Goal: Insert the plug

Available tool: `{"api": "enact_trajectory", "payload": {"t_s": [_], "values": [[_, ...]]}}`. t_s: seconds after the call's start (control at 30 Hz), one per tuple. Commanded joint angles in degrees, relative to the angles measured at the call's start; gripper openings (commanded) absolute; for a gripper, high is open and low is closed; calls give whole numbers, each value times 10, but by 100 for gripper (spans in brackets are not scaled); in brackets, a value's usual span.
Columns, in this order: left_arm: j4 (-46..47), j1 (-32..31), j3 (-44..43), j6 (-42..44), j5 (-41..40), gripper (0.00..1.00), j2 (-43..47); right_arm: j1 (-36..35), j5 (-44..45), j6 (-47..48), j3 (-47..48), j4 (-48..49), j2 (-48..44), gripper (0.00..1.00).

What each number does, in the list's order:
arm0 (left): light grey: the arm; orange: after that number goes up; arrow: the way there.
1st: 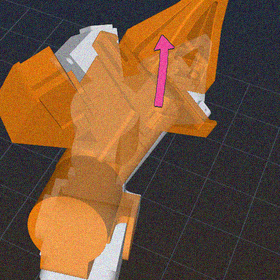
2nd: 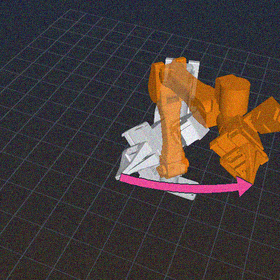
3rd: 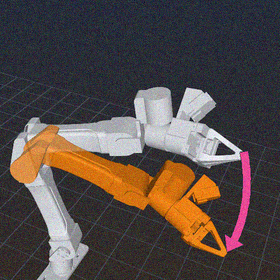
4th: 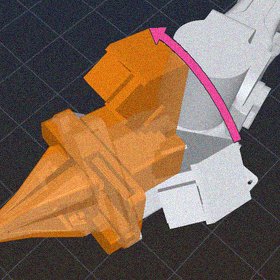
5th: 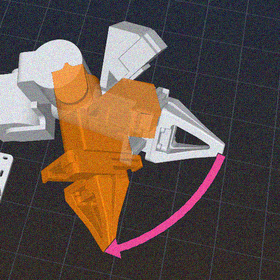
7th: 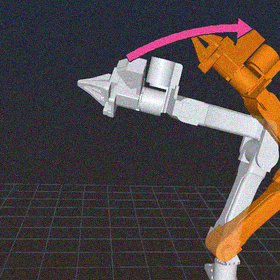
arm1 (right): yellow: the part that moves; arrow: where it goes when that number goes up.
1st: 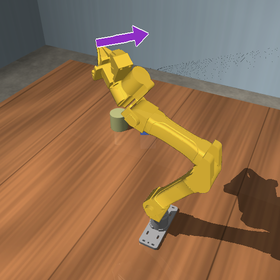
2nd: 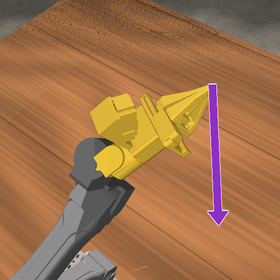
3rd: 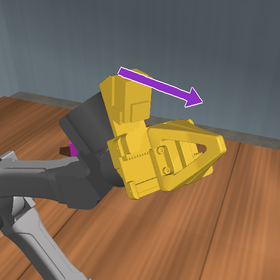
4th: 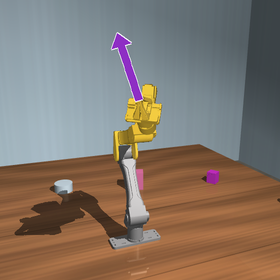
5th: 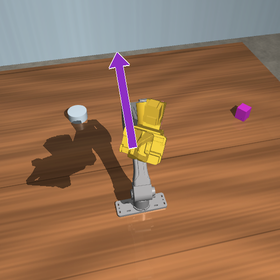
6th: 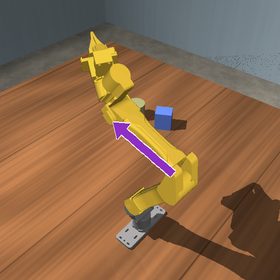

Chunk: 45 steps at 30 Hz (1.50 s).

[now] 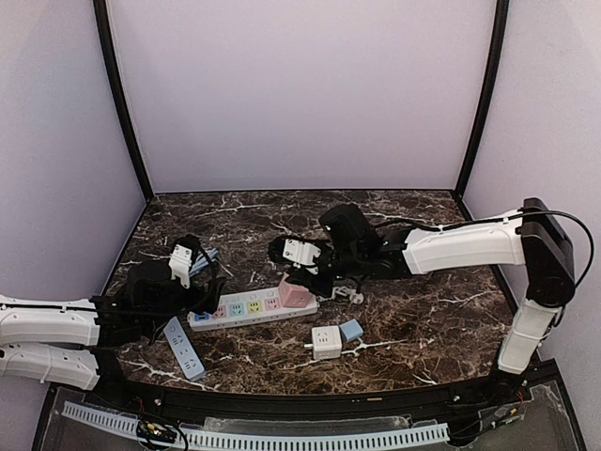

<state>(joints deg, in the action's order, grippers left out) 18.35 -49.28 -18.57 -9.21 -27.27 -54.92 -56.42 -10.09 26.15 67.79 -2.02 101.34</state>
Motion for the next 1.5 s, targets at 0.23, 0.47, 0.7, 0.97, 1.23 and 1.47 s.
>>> {"api": "enact_trajectory", "payload": {"t_s": [0.23,0.47,0.7,0.97,1.23,1.47], "values": [[3,3,11,3,4,93,9,21,-17,-47,-51,65,-32,16],[4,3,10,4,3,93,8,20,-24,-53,-36,57,5,15],[3,3,11,5,0,93,7,4,-19,-53,-8,26,43,14],[2,2,11,5,1,93,10,-8,-4,-50,3,22,60,14],[6,2,13,5,6,93,10,-11,-4,-58,-10,7,61,14],[35,3,18,14,48,93,2,-15,-3,-85,-67,50,59,13]]}}
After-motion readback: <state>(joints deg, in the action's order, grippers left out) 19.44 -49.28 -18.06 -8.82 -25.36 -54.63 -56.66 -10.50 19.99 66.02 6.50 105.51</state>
